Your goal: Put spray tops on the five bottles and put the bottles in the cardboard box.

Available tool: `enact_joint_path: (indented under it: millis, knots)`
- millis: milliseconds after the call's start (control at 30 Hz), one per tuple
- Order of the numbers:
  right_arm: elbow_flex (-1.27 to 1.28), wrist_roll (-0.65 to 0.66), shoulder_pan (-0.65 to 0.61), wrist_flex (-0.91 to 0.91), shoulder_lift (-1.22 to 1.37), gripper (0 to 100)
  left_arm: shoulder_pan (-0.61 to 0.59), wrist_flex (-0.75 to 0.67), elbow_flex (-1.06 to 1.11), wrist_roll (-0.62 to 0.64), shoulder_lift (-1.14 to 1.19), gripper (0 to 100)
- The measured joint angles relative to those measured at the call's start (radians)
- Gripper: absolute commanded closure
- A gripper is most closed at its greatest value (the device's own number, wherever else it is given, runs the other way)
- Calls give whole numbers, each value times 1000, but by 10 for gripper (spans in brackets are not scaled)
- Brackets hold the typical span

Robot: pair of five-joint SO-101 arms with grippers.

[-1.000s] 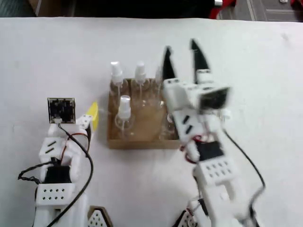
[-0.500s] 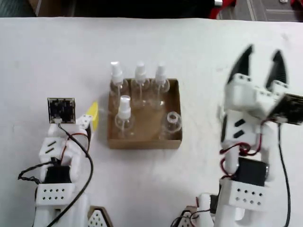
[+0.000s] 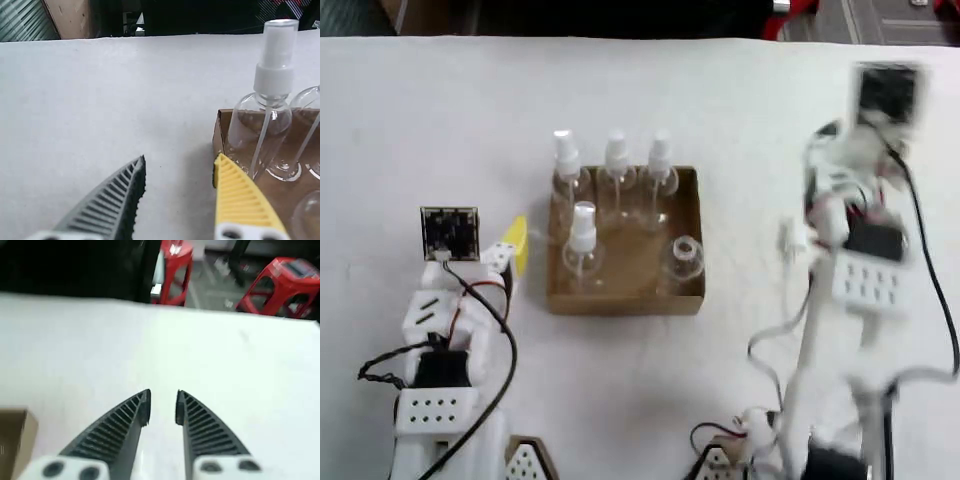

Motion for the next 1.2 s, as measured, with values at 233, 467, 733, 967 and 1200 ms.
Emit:
enact_joint_path:
  millis: [233,467,733,967,1200]
  knots:
    - [-302,236,-14,295,385,967,0,0,0,0,0,793]
    - [-443,187,38,341,522,967,0,0,0,0,0,793]
    - [-448,129,31,342,686,966,0,0,0,0,0,793]
    - [-509,66,21,342,809,824,0,0,0,0,0,793]
    - [-517,29,21,342,819,810,0,0,0,0,0,793]
